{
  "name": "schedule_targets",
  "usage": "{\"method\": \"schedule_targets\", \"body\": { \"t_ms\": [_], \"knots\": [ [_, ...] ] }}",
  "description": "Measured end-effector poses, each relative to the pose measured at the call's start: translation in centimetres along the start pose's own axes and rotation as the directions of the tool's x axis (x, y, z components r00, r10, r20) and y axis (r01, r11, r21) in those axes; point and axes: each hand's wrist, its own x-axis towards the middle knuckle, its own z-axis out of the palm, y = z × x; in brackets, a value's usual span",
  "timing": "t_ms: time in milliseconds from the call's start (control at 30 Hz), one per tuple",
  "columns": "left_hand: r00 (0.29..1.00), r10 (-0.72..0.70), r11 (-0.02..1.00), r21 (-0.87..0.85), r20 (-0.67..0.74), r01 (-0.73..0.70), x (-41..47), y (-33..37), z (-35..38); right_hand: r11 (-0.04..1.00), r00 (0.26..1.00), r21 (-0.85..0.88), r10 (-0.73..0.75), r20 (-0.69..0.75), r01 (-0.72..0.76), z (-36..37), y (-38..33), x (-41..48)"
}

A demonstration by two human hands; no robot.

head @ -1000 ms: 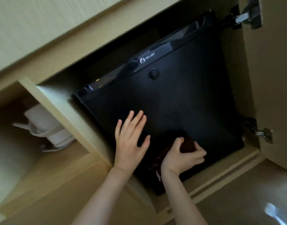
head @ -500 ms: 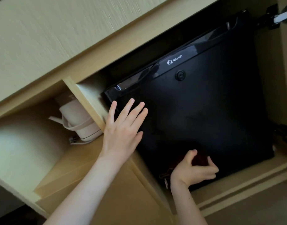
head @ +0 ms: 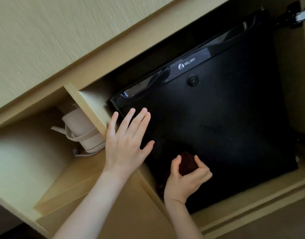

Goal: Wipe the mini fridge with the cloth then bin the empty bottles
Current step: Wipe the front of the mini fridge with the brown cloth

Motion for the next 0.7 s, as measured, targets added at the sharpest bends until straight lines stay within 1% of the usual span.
{"method": "schedule_targets", "body": {
  "t_ms": [67, 100, 133, 167, 233, 300, 367, 433, 500, 567, 633, 667, 700],
  "knots": [
    [1.000, -0.009, 1.000, -0.016, -0.005, 0.009, 0.0, 0.4, 0.0, 0.986, 0.983, 0.015, 0.167, -0.072, -0.166, -1.0, 1.0, -0.2],
    [1.000, -0.011, 1.000, -0.029, -0.003, 0.011, 0.0, 0.6, 0.0, 0.977, 0.972, 0.029, 0.214, -0.092, -0.212, -1.1, 0.8, -0.2],
    [1.000, -0.009, 0.999, -0.041, 0.002, 0.009, -0.1, 0.7, -0.1, 0.973, 0.969, 0.054, 0.230, -0.093, -0.226, -0.7, 0.1, -0.3],
    [1.000, -0.004, 0.999, -0.048, 0.006, 0.004, 0.0, 0.6, -0.2, 0.975, 0.974, 0.089, 0.213, -0.078, -0.206, -0.1, -1.0, -0.4],
    [1.000, -0.001, 0.999, -0.041, 0.005, 0.002, 0.3, 0.3, -0.2, 0.984, 0.995, 0.149, 0.102, -0.013, -0.099, 1.6, -3.4, -0.6],
    [1.000, -0.006, 1.000, -0.027, -0.001, 0.006, 0.4, 0.1, -0.2, 0.987, 0.998, 0.163, -0.003, 0.056, -0.006, 2.6, -4.7, -0.8],
    [1.000, -0.007, 1.000, -0.019, -0.005, 0.006, 0.4, 0.0, -0.2, 0.989, 0.994, 0.142, -0.063, 0.085, 0.050, 2.7, -4.1, -0.9],
    [1.000, -0.001, 1.000, -0.010, -0.005, 0.001, 0.3, -0.1, 0.0, 0.993, 0.994, 0.095, -0.076, 0.075, 0.068, 1.8, -1.9, -1.5],
    [1.000, 0.001, 1.000, -0.001, -0.005, -0.001, 0.1, 0.0, 0.1, 1.000, 0.999, 0.010, -0.011, 0.036, 0.011, 0.1, 1.1, -2.3],
    [1.000, -0.001, 1.000, -0.002, -0.004, 0.001, 0.1, 0.2, 0.2, 0.986, 0.987, -0.032, 0.161, -0.016, -0.162, -1.7, 3.4, -2.5],
    [1.000, -0.007, 1.000, -0.011, -0.004, 0.007, 0.0, 0.4, 0.1, 0.941, 0.940, -0.003, 0.338, -0.051, -0.339, -2.7, 4.0, -2.3],
    [1.000, -0.012, 1.000, -0.013, -0.008, 0.012, 0.1, 0.5, 0.0, 0.926, 0.924, 0.022, 0.378, -0.062, -0.377, -2.6, 3.6, -2.1],
    [1.000, -0.015, 1.000, -0.013, -0.012, 0.014, 0.1, 0.5, 0.0, 0.924, 0.922, 0.053, 0.382, -0.067, -0.379, -2.2, 2.8, -1.8]
  ]
}}
